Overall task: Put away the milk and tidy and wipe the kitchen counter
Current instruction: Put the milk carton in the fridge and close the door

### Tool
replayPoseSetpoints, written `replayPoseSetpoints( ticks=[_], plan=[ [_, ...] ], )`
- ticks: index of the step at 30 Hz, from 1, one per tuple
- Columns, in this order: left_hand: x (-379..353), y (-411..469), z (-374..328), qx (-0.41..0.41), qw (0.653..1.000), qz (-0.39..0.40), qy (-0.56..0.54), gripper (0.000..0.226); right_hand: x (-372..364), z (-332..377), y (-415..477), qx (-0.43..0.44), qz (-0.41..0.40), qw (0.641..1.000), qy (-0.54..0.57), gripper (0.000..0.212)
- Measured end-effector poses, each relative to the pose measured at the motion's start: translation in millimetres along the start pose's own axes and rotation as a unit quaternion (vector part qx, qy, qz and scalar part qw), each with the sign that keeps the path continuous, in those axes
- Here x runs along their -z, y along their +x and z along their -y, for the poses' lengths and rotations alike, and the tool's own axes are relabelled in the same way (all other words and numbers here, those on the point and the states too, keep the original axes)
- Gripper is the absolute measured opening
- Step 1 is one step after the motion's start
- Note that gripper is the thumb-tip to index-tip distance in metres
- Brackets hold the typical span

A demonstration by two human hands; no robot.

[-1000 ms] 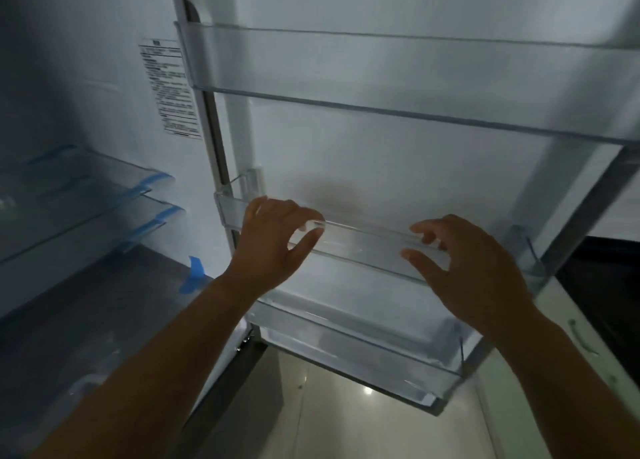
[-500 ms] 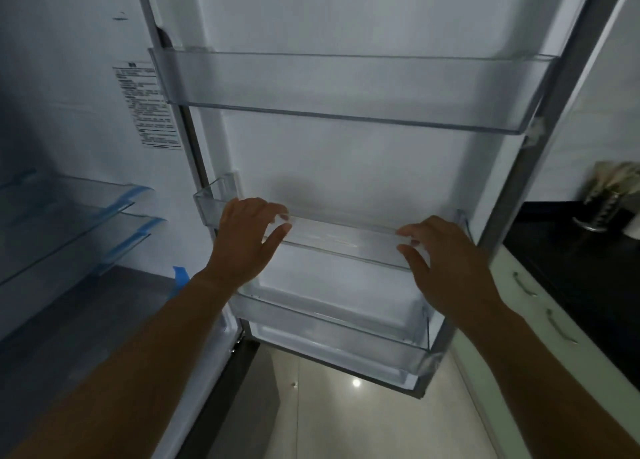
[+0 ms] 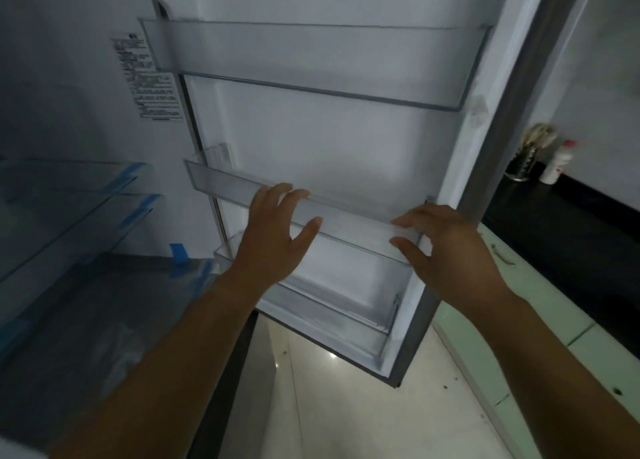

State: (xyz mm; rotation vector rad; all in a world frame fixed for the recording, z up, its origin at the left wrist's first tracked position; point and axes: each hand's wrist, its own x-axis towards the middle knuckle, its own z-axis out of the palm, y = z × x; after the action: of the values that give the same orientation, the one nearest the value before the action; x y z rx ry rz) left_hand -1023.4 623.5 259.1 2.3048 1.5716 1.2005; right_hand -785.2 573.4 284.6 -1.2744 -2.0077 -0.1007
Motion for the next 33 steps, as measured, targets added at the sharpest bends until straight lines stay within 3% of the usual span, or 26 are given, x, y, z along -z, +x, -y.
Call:
replayPoseSetpoints(
  ticks=[4, 9, 14, 17, 20, 25, 33],
  plan=[
    [1, -27, -9, 0.01, 0.999, 0.0, -0.033, 0.057, 3, 20, -18, 0.009, 0.009, 1.0, 0.026, 0.03],
    [22, -41, -11, 0.019, 0.999, -0.039, -0.02, 0.045, 26, 29, -30, 0.032, -0.014, 0.998, 0.048, 0.036],
    [30, -65, -31, 0.12, 0.991, -0.054, -0.026, 0.057, 52, 27, -36, 0.077, -0.092, 0.99, 0.07, 0.026],
    [38, -77, -52, 0.127, 0.986, -0.106, 0.0, 0.043, 59, 22, -41, 0.128, -0.169, 0.974, 0.08, 0.019],
    [45, -87, -74, 0.144, 0.981, -0.131, 0.016, 0.035, 61, 14, -41, 0.105, -0.213, 0.964, 0.122, 0.03],
    [53, -117, -101, 0.157, 0.968, -0.161, 0.108, 0.026, 49, 12, -39, 0.029, -0.112, 0.957, 0.265, 0.072],
    [71, -193, -134, 0.26, 0.922, -0.201, 0.206, 0.03, 23, 39, -45, 0.149, -0.069, 0.927, 0.336, 0.068]
  ],
)
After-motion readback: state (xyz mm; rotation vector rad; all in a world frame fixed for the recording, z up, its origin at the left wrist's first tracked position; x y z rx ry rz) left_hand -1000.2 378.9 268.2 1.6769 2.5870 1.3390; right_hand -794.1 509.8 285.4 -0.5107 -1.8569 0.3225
